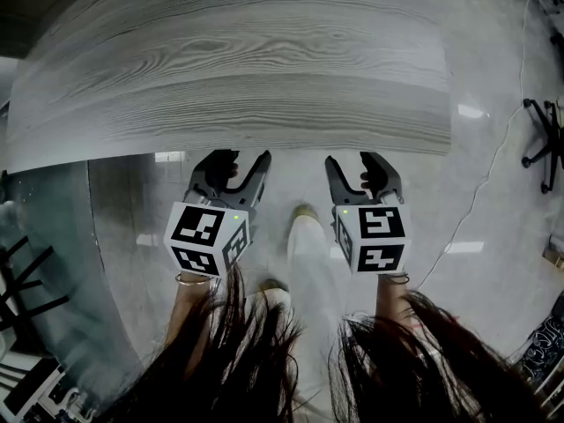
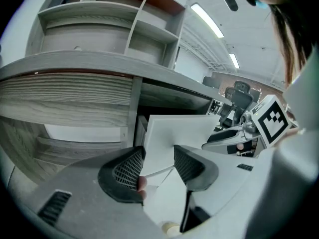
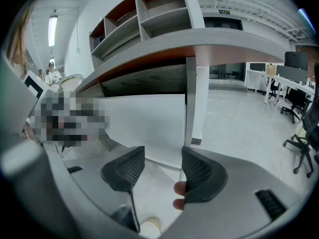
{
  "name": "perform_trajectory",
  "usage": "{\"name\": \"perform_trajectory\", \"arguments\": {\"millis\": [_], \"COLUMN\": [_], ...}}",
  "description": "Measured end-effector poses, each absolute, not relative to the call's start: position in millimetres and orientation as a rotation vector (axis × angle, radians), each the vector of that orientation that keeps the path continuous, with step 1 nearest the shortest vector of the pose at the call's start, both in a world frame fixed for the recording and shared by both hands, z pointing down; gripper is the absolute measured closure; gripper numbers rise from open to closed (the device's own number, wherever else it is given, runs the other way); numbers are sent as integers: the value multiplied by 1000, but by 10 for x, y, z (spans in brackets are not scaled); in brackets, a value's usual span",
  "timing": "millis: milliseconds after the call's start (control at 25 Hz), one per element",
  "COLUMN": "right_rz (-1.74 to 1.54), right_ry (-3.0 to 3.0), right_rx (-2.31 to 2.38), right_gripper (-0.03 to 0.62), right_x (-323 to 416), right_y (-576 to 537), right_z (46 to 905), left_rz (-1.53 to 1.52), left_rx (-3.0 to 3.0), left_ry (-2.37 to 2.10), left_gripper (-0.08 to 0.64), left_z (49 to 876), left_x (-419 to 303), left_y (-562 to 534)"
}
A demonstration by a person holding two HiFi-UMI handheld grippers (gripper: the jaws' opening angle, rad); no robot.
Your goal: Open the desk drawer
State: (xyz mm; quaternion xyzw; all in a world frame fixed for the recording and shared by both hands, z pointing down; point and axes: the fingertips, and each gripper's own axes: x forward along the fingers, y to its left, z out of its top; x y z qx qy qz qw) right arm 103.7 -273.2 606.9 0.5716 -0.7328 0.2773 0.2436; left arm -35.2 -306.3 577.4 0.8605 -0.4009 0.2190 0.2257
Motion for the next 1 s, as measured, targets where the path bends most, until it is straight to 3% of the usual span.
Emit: {"name": "perform_trajectory", "arguments": {"millis": [1000], "right_rz": [752], "right_ry": [-1982], "right_rx": [1566], "right_gripper": [373], "right_x": [1053], "right_y": [-2488], "right_z": [6116], "left_rz": [615], "left_rx": [2369], "left_ry": [-1104], "left_gripper": [371], "left_z": [5799], "left_x": [-369], "left_y": [-2815]}}
